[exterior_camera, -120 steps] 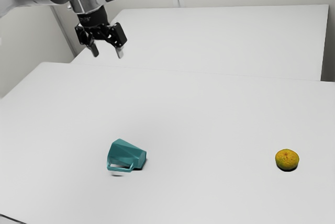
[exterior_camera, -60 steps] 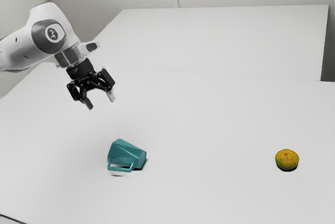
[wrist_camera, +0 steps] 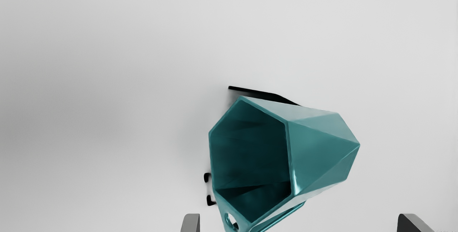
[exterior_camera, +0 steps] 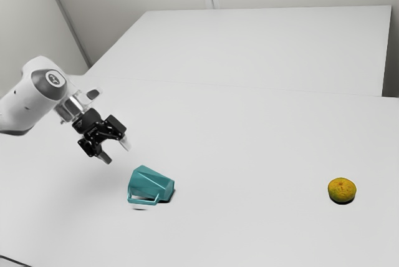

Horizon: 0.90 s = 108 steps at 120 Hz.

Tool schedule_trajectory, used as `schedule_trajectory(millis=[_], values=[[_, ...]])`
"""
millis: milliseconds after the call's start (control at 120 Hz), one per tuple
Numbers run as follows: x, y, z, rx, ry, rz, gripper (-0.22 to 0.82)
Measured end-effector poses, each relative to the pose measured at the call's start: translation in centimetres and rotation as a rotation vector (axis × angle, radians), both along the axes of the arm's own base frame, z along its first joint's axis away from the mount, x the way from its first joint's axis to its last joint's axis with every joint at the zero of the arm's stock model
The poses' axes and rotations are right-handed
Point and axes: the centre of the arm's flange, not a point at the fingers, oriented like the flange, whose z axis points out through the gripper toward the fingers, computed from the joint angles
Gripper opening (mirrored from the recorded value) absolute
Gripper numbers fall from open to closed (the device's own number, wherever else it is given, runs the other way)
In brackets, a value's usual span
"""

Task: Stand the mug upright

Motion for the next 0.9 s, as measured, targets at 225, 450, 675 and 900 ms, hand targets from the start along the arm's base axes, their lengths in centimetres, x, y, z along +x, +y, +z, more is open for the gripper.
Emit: schedule_trajectory(millis=[225, 450, 675, 900], values=[[-1.4, 2.0, -3.8, -0.115, -0.052, -0.007, 0.6], [-1.1, -1.5, -5.7, -0.179, -0.109, -0.135, 0.6], [-1.6, -2.0, -7.5, -0.239, -0.145, -0.18, 0.6], [-1.5, -4.0, -8.1, -0.321, -0.183, -0.235, 0.6]])
